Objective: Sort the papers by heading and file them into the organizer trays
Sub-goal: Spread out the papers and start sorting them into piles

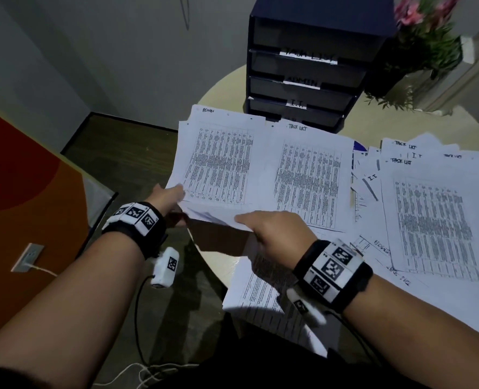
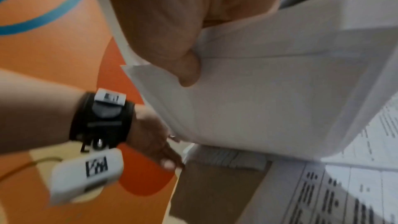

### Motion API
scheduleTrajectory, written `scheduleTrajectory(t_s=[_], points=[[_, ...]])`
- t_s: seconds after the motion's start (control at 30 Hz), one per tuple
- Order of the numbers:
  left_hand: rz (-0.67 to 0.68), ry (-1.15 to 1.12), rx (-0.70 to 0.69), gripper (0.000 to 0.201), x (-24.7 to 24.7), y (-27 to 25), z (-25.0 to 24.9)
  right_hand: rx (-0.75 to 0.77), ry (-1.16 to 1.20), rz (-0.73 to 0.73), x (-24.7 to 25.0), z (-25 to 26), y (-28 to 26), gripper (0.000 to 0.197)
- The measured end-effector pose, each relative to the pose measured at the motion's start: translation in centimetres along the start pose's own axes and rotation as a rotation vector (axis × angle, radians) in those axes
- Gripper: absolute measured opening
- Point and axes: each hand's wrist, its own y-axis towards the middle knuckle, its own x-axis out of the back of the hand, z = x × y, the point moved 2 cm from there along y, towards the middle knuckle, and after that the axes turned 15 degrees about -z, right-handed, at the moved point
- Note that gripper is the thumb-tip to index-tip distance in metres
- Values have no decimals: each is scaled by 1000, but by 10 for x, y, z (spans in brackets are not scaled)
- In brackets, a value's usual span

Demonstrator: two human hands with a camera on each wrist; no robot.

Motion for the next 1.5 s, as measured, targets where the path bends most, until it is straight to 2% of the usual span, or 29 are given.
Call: scheduleTrajectory(t_s=[0.07, 0.17, 0.27, 0.37, 0.4, 0.43, 0.5, 0.53, 0.57, 0.63, 0.67, 0.73, 0.8, 0.87, 0.93, 0.97, 1.03, 1.07, 1.1, 1.17, 1.23, 1.33, 1.43, 1.5], points=[[-1, 45, -40, 67, -7, 4, -7, -32, 120, -45, 21, -7, 0, 63], [-43, 268, -150, 68, -13, 9, -19, -95, 292, -84, 49, -30, 0, 33], [-116, 574, -285, 43, -18, 6, -29, -201, 538, -159, 74, -53, -7, 20], [-75, 900, -437, 38, -26, -5, -35, -267, 796, -220, 102, -62, -16, 56], [-66, 966, -495, 38, -30, 2, -35, -262, 819, -256, 108, -67, -17, 59], [-59, 1006, -473, 39, -29, 7, -30, -253, 833, -306, 114, -72, -19, 51], [-111, 768, -343, 55, -22, 22, -29, -274, 920, -431, 128, -79, -22, 26], [-163, 612, -275, 65, -17, 27, -28, -277, 946, -511, 135, -83, -24, 22], [-217, 510, -236, 66, -11, 26, -32, -259, 938, -594, 142, -87, -25, 23], [-306, 318, -229, 50, -1, 21, -40, -188, 867, -738, 155, -91, -26, 29], [-284, 213, -247, 45, -2, 16, -46, -140, 833, -777, 159, -89, -25, 31], [-59, -79, -195, 57, -3, -11, -53, -24, 620, -799, 155, -80, -19, 34], [227, -296, -80, 77, -1, -32, -54, 87, 259, -746, 135, -61, -10, 30], [443, -316, -67, 95, 1, -46, -51, 128, -26, -638, 107, -38, 0, 33], [543, -308, -84, 95, 3, -57, -46, 188, -171, -491, 71, -18, 7, 36], [558, -278, -106, 85, 1, -55, -40, 227, -210, -433, 53, -9, 7, 37], [461, -33, -240, 46, -2, -43, -25, 311, -237, -324, 16, 2, 3, 38], [359, 129, -326, 33, -2, -30, -15, 347, -232, -249, 0, 6, 0, 34], [282, 263, -384, 29, -1, -21, -7, 380, -212, -171, -15, 7, -4, 33], [222, 370, -377, 34, 4, -2, 12, 356, -138, 0, -37, 2, -14, 43], [144, 393, -359, 43, 8, 15, 29, 228, -92, 87, -46, -13, -25, 42], [79, 393, -300, 36, 7, 21, 41, 48, -164, 80, -57, -45, -49, 37], [47, 581, -398, 35, 2, 19, 37, -53, -221, 121, -66, -72, -77, 55], [-13, 640, -434, 44, 0, 17, 32, -71, -233, 148, -68, -81, -91, 61]])
